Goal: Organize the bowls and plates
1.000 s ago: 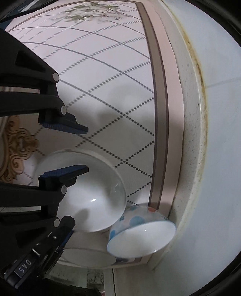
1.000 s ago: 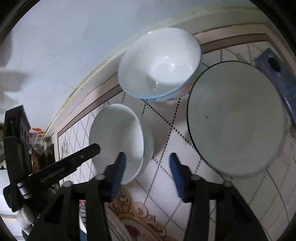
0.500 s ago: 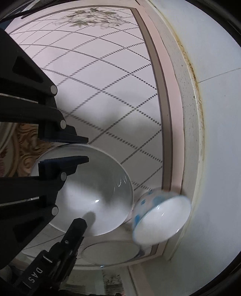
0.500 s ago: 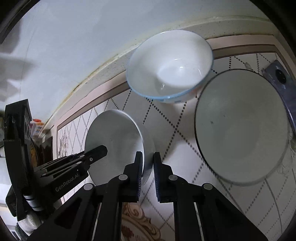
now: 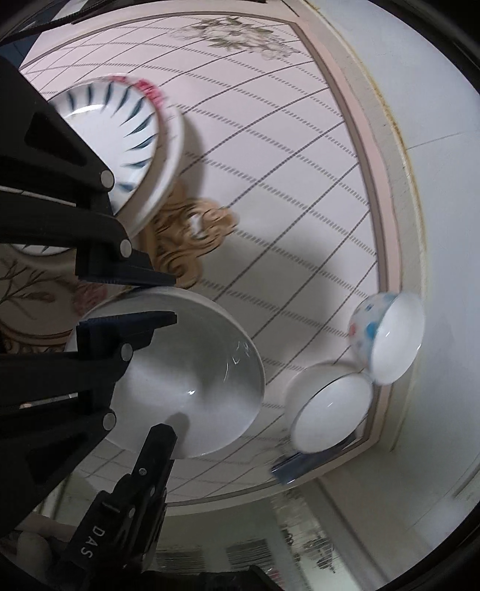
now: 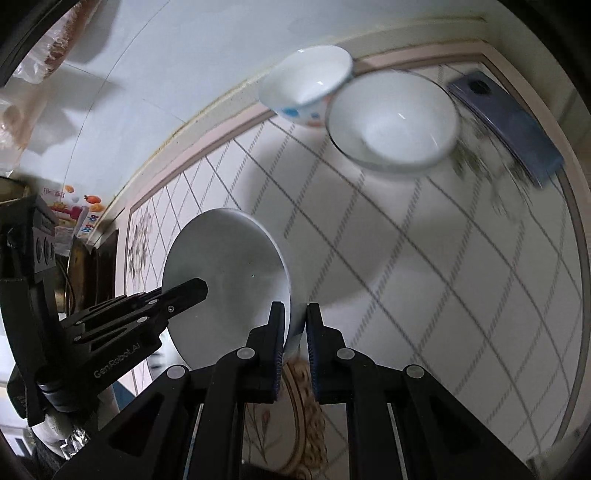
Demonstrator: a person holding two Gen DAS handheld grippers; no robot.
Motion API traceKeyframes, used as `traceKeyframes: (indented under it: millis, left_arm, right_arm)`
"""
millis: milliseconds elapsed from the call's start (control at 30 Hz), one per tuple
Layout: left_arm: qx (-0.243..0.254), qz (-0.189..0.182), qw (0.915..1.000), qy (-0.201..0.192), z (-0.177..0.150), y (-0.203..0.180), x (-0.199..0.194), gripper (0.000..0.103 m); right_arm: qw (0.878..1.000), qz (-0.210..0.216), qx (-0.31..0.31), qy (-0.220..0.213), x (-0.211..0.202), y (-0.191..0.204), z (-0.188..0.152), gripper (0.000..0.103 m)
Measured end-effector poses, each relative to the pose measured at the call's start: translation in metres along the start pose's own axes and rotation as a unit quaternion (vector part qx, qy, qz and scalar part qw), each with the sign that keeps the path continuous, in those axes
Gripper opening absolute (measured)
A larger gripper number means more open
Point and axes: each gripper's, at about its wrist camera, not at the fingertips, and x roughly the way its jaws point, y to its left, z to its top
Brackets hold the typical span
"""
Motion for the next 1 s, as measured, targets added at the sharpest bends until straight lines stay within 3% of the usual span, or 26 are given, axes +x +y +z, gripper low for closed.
traceKeyframes:
  millis: [333, 1000]
  left_arm:
    - [0.022, 0.006, 0.9992, 0.032, -0.011, -0.01, 0.031, 0.011]
    - [0.037, 0.016, 0.9972, 0.063, -0.013, -0.02, 0.069, 0.011]
  right_arm:
    - [0.999, -0.008, 0.03, 0.018, -0.001, -0.044, -0.046, 0.013]
    - [0.998, -0.012, 0.056, 0.04, 0.013, -0.058, -0.054, 0.013]
